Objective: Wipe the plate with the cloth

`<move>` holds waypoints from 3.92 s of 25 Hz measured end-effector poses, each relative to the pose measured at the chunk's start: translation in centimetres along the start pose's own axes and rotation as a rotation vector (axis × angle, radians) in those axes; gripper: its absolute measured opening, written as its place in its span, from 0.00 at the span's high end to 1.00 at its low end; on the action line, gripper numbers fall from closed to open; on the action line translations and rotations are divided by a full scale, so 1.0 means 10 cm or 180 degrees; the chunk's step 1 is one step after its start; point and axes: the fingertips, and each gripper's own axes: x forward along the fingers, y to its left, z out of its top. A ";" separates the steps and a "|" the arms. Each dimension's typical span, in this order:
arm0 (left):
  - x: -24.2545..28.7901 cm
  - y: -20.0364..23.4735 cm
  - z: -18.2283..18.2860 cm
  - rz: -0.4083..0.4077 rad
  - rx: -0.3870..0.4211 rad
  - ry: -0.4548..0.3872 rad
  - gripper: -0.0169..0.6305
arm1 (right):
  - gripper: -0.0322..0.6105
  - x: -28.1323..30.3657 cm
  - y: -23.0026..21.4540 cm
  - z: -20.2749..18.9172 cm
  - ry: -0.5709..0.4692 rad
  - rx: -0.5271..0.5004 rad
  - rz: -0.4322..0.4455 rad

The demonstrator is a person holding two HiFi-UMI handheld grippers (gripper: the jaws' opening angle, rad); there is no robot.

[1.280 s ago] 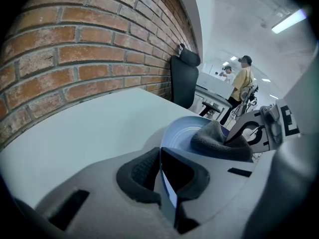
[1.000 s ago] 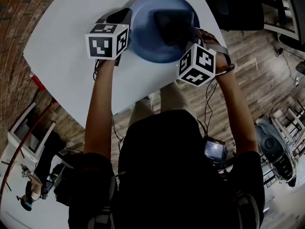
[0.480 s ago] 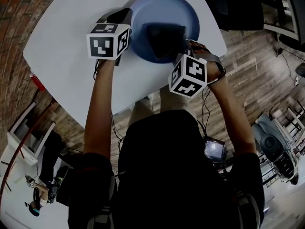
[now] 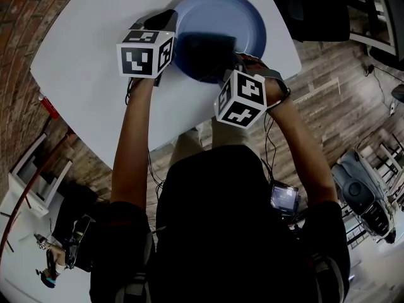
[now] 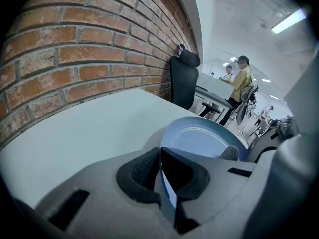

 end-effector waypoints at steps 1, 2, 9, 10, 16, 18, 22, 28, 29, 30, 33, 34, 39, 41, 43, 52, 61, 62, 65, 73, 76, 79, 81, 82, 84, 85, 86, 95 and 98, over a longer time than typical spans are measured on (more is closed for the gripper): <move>0.00 0.00 0.00 0.0000 0.0001 0.0000 0.93 | 0.87 0.01 0.00 0.03 -0.0015 -0.0003 0.0010; -0.01 0.00 0.00 0.0001 0.0003 -0.0001 0.93 | 0.87 0.02 0.00 0.05 -0.0032 -0.0010 0.0015; -0.05 0.01 0.00 0.0004 0.0001 -0.0015 0.93 | 0.87 0.07 -0.04 0.25 -0.0090 -0.0130 -0.0014; -0.05 0.02 0.00 0.0006 0.0006 -0.0015 0.93 | 0.87 0.08 -0.06 0.26 -0.0088 -0.0147 -0.0021; -0.04 -0.01 -0.02 0.0006 0.0016 -0.0027 0.93 | 0.87 0.11 -0.23 0.28 -0.0069 -0.0241 -0.0171; -0.04 0.00 -0.02 0.0002 0.0018 -0.0031 0.93 | 0.87 0.12 -0.33 0.28 -0.0071 -0.0237 -0.0241; -0.04 0.03 0.00 0.0000 0.0002 -0.0036 0.93 | 0.87 0.12 -0.50 0.31 -0.0089 -0.0178 -0.0296; -0.06 0.01 -0.02 -0.0010 -0.0026 -0.0068 0.93 | 0.87 0.08 -0.61 0.27 -0.0105 -0.0065 -0.0369; -0.07 0.01 -0.02 -0.0012 -0.0034 -0.0069 0.93 | 0.87 0.08 -0.63 0.26 -0.0097 -0.0062 -0.0384; -0.07 0.01 -0.02 -0.0012 -0.0039 -0.0071 0.93 | 0.87 0.07 -0.66 0.25 -0.0089 -0.0057 -0.0399; -0.07 0.00 -0.01 -0.0011 -0.0035 -0.0075 0.93 | 0.87 0.05 -0.74 0.21 -0.0072 -0.0028 -0.0458; -0.06 0.00 -0.01 -0.0013 -0.0033 -0.0074 0.93 | 0.87 0.04 -0.76 0.19 -0.0065 -0.0009 -0.0483; -0.07 0.01 -0.03 -0.0019 -0.0044 -0.0069 0.93 | 0.87 0.03 -0.85 0.13 -0.0037 0.0087 -0.0572; -0.07 0.00 -0.03 -0.0019 -0.0046 -0.0067 0.93 | 0.87 0.01 -0.87 0.10 -0.0021 0.0114 -0.0607; -0.07 0.00 -0.04 -0.0022 -0.0045 -0.0068 0.93 | 0.87 0.00 -0.90 0.06 -0.0005 0.0152 -0.0634; -0.04 0.01 -0.03 -0.0024 -0.0068 -0.0080 0.93 | 0.87 -0.07 -0.96 -0.16 0.0084 0.0259 -0.0696; 0.00 -0.02 0.00 -0.0022 -0.0060 -0.0053 0.93 | 0.87 -0.17 -0.89 -0.40 0.0120 0.0381 -0.0660; 0.01 -0.03 0.01 -0.0021 -0.0061 -0.0052 0.93 | 0.87 -0.18 -0.87 -0.43 0.0124 0.0381 -0.0655; 0.03 -0.05 0.00 -0.0017 -0.0058 -0.0047 0.93 | 0.87 -0.18 -0.81 -0.49 0.0141 0.0377 -0.0639; -0.01 -0.01 -0.02 -0.0034 -0.0080 -0.0051 0.93 | 0.87 -0.18 -0.53 -0.46 0.0188 0.0363 -0.0500; 0.00 -0.01 -0.02 -0.0037 -0.0075 -0.0045 0.93 | 0.87 -0.17 -0.44 -0.45 0.0190 0.0353 -0.0445; 0.01 -0.01 -0.02 -0.0041 -0.0067 -0.0048 0.93 | 0.87 -0.15 -0.38 -0.42 0.0190 0.0342 -0.0417; 0.01 -0.01 -0.01 -0.0041 -0.0066 -0.0052 0.93 | 0.87 -0.14 -0.35 -0.40 0.0187 0.0347 -0.0394; 0.01 0.00 -0.01 -0.0041 -0.0068 -0.0054 0.93 | 0.87 -0.13 -0.33 -0.39 0.0185 0.0350 -0.0380; 0.00 0.00 -0.02 -0.0042 -0.0071 -0.0055 0.93 | 0.87 -0.13 -0.29 -0.37 0.0180 0.0347 -0.0347; 0.01 0.00 -0.02 -0.0044 -0.0072 -0.0054 0.93 | 0.87 -0.12 -0.27 -0.36 0.0177 0.0345 -0.0323; 0.01 -0.01 -0.02 -0.0047 -0.0072 -0.0053 0.93 | 0.87 -0.12 -0.25 -0.35 0.0172 0.0344 -0.0292; 0.07 -0.05 0.01 -0.0057 -0.0077 -0.0048 0.93 | 0.87 -0.02 -0.14 -0.17 0.0129 0.0262 -0.0161; 0.06 -0.05 0.01 -0.0053 -0.0075 -0.0048 0.93 | 0.87 0.01 -0.14 -0.09 0.0136 0.0222 -0.0166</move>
